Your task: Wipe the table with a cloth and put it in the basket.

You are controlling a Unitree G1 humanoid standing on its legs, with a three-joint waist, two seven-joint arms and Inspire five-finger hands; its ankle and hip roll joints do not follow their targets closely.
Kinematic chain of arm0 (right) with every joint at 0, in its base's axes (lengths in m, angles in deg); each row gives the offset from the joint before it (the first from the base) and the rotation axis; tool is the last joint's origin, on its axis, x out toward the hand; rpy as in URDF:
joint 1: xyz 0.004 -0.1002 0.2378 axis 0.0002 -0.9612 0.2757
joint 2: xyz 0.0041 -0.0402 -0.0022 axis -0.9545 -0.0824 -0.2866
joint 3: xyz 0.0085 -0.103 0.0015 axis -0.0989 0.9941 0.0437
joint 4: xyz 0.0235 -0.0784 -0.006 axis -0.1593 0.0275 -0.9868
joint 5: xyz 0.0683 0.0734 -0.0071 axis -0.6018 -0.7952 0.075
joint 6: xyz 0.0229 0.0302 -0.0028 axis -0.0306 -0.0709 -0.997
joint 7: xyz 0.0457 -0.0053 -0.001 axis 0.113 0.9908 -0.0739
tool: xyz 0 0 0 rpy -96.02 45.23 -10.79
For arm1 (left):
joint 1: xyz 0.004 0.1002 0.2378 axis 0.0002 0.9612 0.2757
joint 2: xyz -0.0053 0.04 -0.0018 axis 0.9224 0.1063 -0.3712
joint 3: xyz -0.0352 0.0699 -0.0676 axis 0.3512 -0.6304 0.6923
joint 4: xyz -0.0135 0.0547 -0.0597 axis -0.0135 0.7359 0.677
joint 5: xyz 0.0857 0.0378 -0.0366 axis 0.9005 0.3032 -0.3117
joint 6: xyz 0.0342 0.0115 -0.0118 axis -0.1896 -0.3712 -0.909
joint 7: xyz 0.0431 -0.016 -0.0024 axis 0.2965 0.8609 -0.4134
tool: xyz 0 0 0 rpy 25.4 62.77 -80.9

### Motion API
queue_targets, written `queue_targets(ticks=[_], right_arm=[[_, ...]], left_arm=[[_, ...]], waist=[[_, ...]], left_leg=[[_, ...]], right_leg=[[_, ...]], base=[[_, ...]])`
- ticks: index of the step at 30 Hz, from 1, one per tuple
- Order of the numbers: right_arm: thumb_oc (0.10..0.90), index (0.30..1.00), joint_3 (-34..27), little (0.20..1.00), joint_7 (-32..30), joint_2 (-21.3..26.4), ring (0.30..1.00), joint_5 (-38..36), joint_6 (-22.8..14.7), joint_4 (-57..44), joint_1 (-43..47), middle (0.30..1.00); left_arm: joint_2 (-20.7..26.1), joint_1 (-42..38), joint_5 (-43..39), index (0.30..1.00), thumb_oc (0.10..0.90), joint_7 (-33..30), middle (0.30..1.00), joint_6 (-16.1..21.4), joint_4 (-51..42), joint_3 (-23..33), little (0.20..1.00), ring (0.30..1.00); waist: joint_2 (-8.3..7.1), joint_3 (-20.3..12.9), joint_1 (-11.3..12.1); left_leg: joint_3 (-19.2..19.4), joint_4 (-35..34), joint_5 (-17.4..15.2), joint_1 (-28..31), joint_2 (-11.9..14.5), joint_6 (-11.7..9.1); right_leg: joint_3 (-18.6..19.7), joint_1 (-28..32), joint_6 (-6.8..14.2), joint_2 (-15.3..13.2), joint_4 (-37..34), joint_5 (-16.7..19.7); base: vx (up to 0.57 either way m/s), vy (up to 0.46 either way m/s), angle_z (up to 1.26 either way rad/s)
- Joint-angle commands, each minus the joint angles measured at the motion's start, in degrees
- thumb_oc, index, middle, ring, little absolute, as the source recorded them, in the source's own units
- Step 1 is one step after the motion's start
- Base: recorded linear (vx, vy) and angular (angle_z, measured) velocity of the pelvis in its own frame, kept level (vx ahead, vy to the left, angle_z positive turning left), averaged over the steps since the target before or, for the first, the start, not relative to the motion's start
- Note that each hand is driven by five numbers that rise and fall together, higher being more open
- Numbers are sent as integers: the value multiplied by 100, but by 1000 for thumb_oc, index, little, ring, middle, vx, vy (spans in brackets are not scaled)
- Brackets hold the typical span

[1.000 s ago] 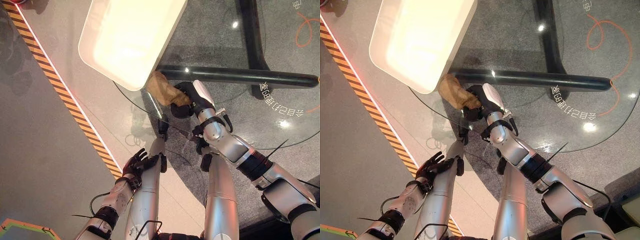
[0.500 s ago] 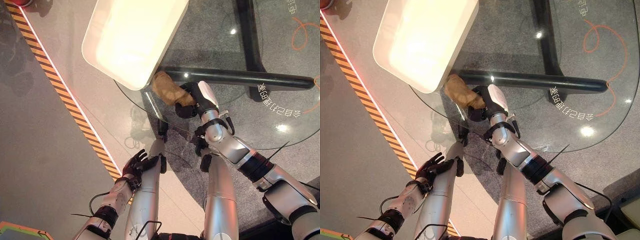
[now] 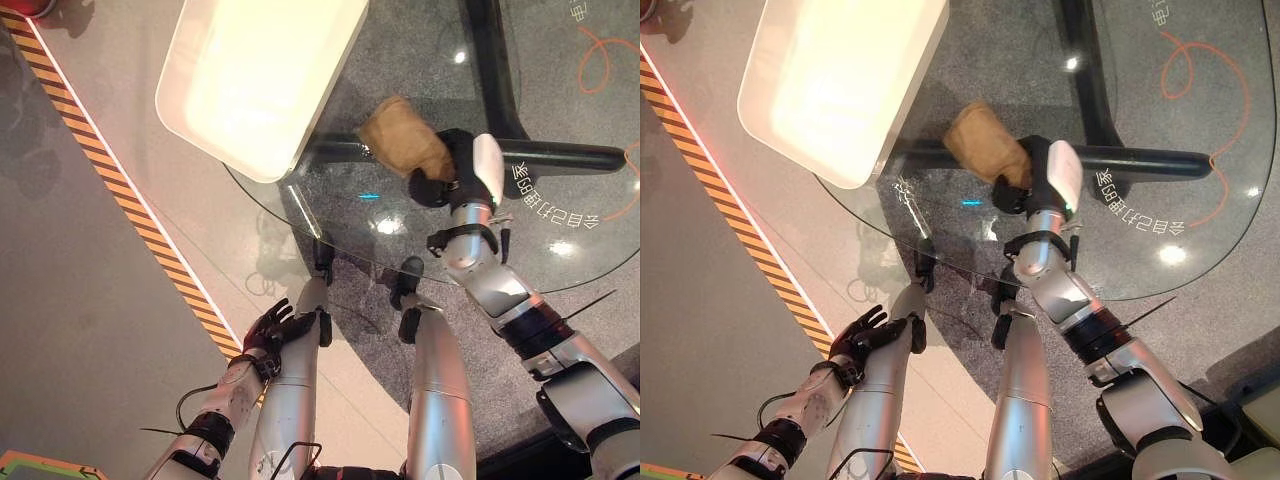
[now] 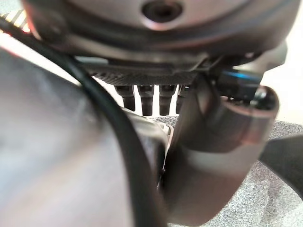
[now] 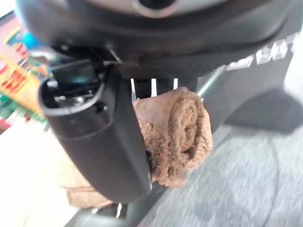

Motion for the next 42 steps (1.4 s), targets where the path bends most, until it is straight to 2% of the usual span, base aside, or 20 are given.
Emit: queue_targets(ticks=[1,4,12,18,19,24,29,30,31,32,33,34,35,36,37,42], right_arm=[[100,300,-689,200,-845,796,300,-99,-200,147,36,300],[100,300,-761,200,-942,945,300,-206,-260,387,88,300],[100,300,-1227,200,-1746,1312,300,-934,-442,807,-132,300],[100,300,-1819,200,-2128,1236,300,-2137,-1504,1085,-549,300],[100,300,-2008,200,-2158,1171,300,-2524,-1934,1169,-677,300],[100,300,-2283,200,-2225,1062,300,-2987,-2592,1230,-866,300],[100,300,-2324,200,-2333,992,300,-2983,-2748,1203,-760,300],[100,300,-2301,200,-2287,985,300,-2941,-2728,1180,-700,300],[100,300,-2300,200,-2221,1007,300,-2902,-2681,1150,-575,300],[100,300,-2254,200,-2182,991,300,-2883,-2655,1152,-626,300],[100,300,-2236,200,-2116,998,300,-2826,-2630,1115,-516,300],[100,300,-2191,200,-2090,972,300,-2797,-2620,1117,-577,300],[100,300,-2175,200,-2023,985,300,-2723,-2570,1045,-441,300],[100,300,-2152,200,-2004,965,300,-2685,-2546,1008,-413,300],[100,300,-2109,200,-1968,934,300,-2648,-2539,998,-472,300],[100,300,-1903,200,-1807,888,300,-2364,-2300,839,-236,300]], left_arm=[[86,1076,55,900,800,19,900,-62,165,-287,900,900],[123,1071,-18,900,800,55,900,-22,151,-300,900,900],[237,1065,-152,900,800,8,900,-72,-52,-327,900,900],[298,1139,-203,900,800,-46,900,-64,-116,-334,900,900],[313,1160,-240,900,800,-34,900,-36,-107,-314,900,900],[333,1174,-274,900,800,-54,900,-41,-184,-315,900,900],[325,1143,-266,900,800,-43,900,-53,-196,-323,900,900],[318,1120,-257,900,800,-74,900,-79,-219,-341,900,900],[315,1024,-251,900,800,-77,900,-86,-227,-309,900,900],[310,1106,-256,900,800,-79,900,-89,-211,-346,900,900],[306,1009,-257,900,800,-94,900,-99,-218,-309,900,900],[303,1094,-262,900,800,-94,900,-110,-209,-334,900,900],[312,1011,-257,900,800,-81,900,-139,-207,-284,900,900],[305,1011,-246,900,800,-89,900,-143,-197,-280,900,900],[298,1100,-242,900,800,-94,900,-146,-181,-311,900,900],[258,1095,-198,900,800,-32,900,-93,-80,-292,900,900]], waist=[[65,-90,-54],[91,-90,-59],[96,-90,-130],[77,-90,-174],[72,-90,-186],[72,-90,-198],[66,-90,-180],[61,-90,-170],[48,-90,-184],[63,-90,-160],[50,-90,-172],[67,-90,-148],[57,-90,-152],[57,-90,-146],[72,-90,-121],[81,-90,-89]], left_leg=[[496,1339,-1647,-11,-144,-23],[501,1350,-1658,-17,-149,-19],[490,1311,-1651,-37,-157,-6],[478,1274,-1654,-32,-173,-3],[471,1254,-1652,-20,-186,-6],[460,1241,-1649,-23,-201,-4],[447,1210,-1620,-24,-211,9],[445,1191,-1611,-12,-214,7],[487,1129,-1421,-180,-237,39],[436,1164,-1594,3,-220,7],[477,1116,-1414,-175,-247,38],[427,1157,-1593,5,-230,4],[467,1131,-1421,-175,-251,37],[463,1124,-1422,-170,-252,40],[414,1160,-1600,15,-235,10],[413,1127,-1589,56,-249,7]], right_leg=[[114,-132,350,403,-1175,970],[127,-143,341,415,-1155,947],[170,-166,327,483,-1191,945],[197,-139,319,530,-1270,966],[199,-116,312,543,-1301,970],[203,-112,306,541,-1327,989],[195,-105,302,540,-1336,1004],[185,-85,303,542,-1346,1001],[150,-237,257,512,-1426,1177],[179,-75,301,543,-1353,1005],[152,-229,261,509,-1441,1181],[182,-67,306,539,-1370,1007],[152,-226,262,505,-1428,1169],[146,-220,263,503,-1427,1165],[172,-57,309,532,-1352,990],[149,-24,301,526,-1355,974]], base=[[-1,-7,-7],[-4,10,-6],[-2,-2,-1],[-2,-9,-4],[-6,-2,-4],[-7,2,-5],[-4,-2,-1],[-67,-4,-2],[0,0,0],[-62,1,1],[54,10,1],[-57,5,1],[0,0,0],[0,0,0],[54,8,1],[11,8,0]])
